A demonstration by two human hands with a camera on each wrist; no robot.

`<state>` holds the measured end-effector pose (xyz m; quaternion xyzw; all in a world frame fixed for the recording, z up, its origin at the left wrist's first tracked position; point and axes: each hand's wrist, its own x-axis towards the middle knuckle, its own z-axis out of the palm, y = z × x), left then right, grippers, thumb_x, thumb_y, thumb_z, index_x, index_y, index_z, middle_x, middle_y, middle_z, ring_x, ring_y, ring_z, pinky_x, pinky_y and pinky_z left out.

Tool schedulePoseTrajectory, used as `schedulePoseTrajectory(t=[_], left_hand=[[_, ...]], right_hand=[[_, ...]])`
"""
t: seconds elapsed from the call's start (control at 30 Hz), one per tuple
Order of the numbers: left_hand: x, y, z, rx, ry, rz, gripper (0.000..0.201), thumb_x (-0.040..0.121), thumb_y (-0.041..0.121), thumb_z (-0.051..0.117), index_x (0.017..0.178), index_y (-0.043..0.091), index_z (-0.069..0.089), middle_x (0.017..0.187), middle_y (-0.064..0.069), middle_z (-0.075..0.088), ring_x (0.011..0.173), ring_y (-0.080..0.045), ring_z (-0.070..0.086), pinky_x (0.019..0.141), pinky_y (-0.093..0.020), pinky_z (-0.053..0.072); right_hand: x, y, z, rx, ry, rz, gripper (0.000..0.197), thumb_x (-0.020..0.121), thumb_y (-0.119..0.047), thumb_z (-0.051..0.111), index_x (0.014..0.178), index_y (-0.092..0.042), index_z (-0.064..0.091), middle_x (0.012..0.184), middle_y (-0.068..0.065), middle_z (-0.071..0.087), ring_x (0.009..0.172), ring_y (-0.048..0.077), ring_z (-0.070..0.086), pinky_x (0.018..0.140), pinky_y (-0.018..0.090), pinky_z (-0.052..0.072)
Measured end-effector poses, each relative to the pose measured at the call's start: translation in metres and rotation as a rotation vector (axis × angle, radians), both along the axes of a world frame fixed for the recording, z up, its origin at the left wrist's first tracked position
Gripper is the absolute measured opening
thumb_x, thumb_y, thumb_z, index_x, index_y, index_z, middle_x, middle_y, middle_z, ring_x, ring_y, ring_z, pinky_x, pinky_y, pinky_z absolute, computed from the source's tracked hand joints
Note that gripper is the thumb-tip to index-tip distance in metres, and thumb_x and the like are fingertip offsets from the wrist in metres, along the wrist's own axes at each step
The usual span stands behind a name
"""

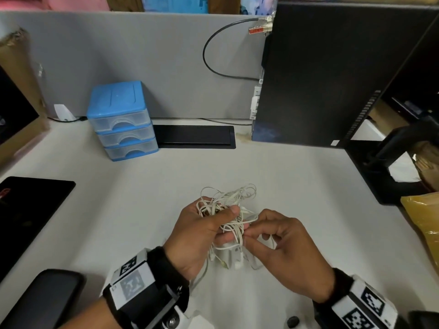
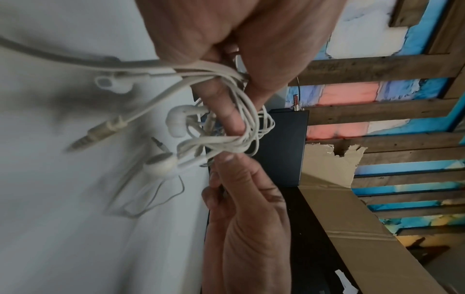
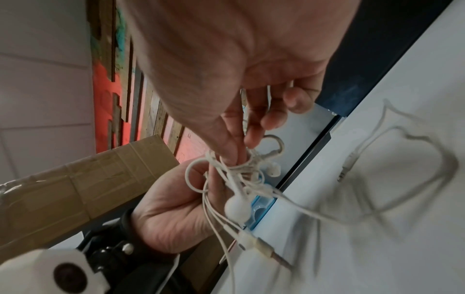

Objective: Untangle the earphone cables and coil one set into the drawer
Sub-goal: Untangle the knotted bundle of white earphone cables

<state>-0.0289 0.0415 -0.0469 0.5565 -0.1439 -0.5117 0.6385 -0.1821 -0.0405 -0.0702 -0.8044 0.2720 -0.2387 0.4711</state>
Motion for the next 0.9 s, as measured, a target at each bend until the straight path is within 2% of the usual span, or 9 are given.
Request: schedulePoseTrajectory(t=[0.1, 0.2, 0.3, 0.37, 0.5, 0.6, 0.67, 0.8, 0.9], left_hand=[[-0.001, -0.001, -0.002, 0.004, 0.035, -0.014, 0.053, 0.071, 0.021, 0.076, 0.111, -0.011, 0.063, 0.104, -0.025, 0.071, 0.095, -0.038, 0.071, 0.087, -0.044, 0.056], [0.000, -0.002, -0.001, -0.029, 0.096, -0.040, 0.043, 0.078, 0.016, 0.071, 0.109, -0.012, 0.064, 0.104, -0.027, 0.071, 0.092, -0.040, 0.071, 0.079, -0.041, 0.060], [-0.001, -0.001, -0.001, -0.059, 0.096, -0.063, 0.042, 0.080, 0.015, 0.069, 0.111, -0.012, 0.063, 0.104, -0.026, 0.071, 0.091, -0.035, 0.072, 0.076, -0.036, 0.060], [-0.001, -0.001, -0.002, -0.078, 0.102, -0.064, 0.042, 0.081, 0.013, 0.069, 0.113, -0.013, 0.061, 0.104, -0.026, 0.071, 0.089, -0.031, 0.073, 0.073, -0.032, 0.060], [0.004, 0.001, -0.001, -0.107, 0.077, -0.121, 0.053, 0.074, 0.004, 0.079, 0.118, -0.012, 0.055, 0.108, -0.027, 0.070, 0.093, -0.032, 0.071, 0.074, -0.033, 0.058], [0.005, 0.003, -0.005, -0.026, -0.108, -0.202, 0.065, 0.058, 0.008, 0.086, 0.116, 0.008, 0.055, 0.101, -0.010, 0.073, 0.084, -0.021, 0.071, 0.061, -0.027, 0.053], [0.005, 0.003, -0.009, -0.002, -0.178, -0.194, 0.070, 0.053, 0.008, 0.088, 0.114, 0.011, 0.054, 0.098, -0.009, 0.072, 0.080, -0.018, 0.069, 0.057, -0.025, 0.051], [0.003, 0.003, -0.012, -0.069, -0.178, -0.127, 0.066, 0.053, -0.002, 0.083, 0.112, 0.005, 0.054, 0.098, -0.015, 0.071, 0.084, -0.021, 0.070, 0.064, -0.028, 0.054], [0.001, 0.002, -0.012, -0.092, -0.238, -0.121, 0.057, 0.053, -0.004, 0.080, 0.104, 0.009, 0.056, 0.083, -0.006, 0.070, 0.068, -0.013, 0.066, 0.055, -0.023, 0.049]], right_hand=[[0.001, 0.002, 0.002, 0.074, -0.036, -0.014, 0.018, 0.078, -0.016, 0.079, 0.073, -0.033, 0.078, 0.075, -0.011, 0.062, 0.069, 0.006, 0.051, 0.064, 0.010, 0.036], [0.003, 0.002, 0.004, 0.191, -0.095, -0.001, 0.019, 0.079, -0.008, 0.079, 0.079, -0.027, 0.081, 0.077, -0.003, 0.067, 0.066, 0.004, 0.050, 0.065, 0.015, 0.039], [0.004, 0.004, 0.004, 0.286, -0.150, 0.008, 0.014, 0.080, -0.003, 0.077, 0.081, -0.017, 0.081, 0.080, 0.011, 0.067, 0.067, 0.019, 0.053, 0.065, 0.023, 0.042], [0.003, 0.004, 0.004, 0.304, -0.165, -0.016, 0.013, 0.079, 0.001, 0.076, 0.077, -0.012, 0.080, 0.074, 0.008, 0.063, 0.061, 0.010, 0.049, 0.059, 0.020, 0.039], [0.002, 0.000, 0.006, 0.253, -0.154, -0.077, 0.014, 0.079, -0.008, 0.077, 0.068, -0.016, 0.074, 0.071, 0.002, 0.059, 0.052, 0.005, 0.045, 0.049, 0.020, 0.034], [0.000, 0.000, 0.010, 0.210, -0.138, -0.105, 0.012, 0.080, -0.011, 0.078, 0.070, -0.013, 0.071, 0.067, -0.005, 0.058, 0.045, 0.004, 0.045, 0.046, 0.014, 0.031], [0.000, 0.002, 0.011, 0.170, -0.103, -0.113, 0.013, 0.079, -0.011, 0.078, 0.070, -0.011, 0.070, 0.066, -0.008, 0.056, 0.046, 0.002, 0.048, 0.047, 0.011, 0.030], [-0.001, 0.000, 0.011, 0.159, -0.073, -0.149, 0.016, 0.081, -0.014, 0.077, 0.068, -0.019, 0.070, 0.066, -0.001, 0.055, 0.044, 0.006, 0.045, 0.048, 0.022, 0.035], [-0.001, -0.003, 0.015, 0.206, -0.111, -0.154, 0.016, 0.084, -0.013, 0.074, 0.070, -0.018, 0.068, 0.068, 0.007, 0.061, 0.044, 0.018, 0.040, 0.047, 0.030, 0.034]])
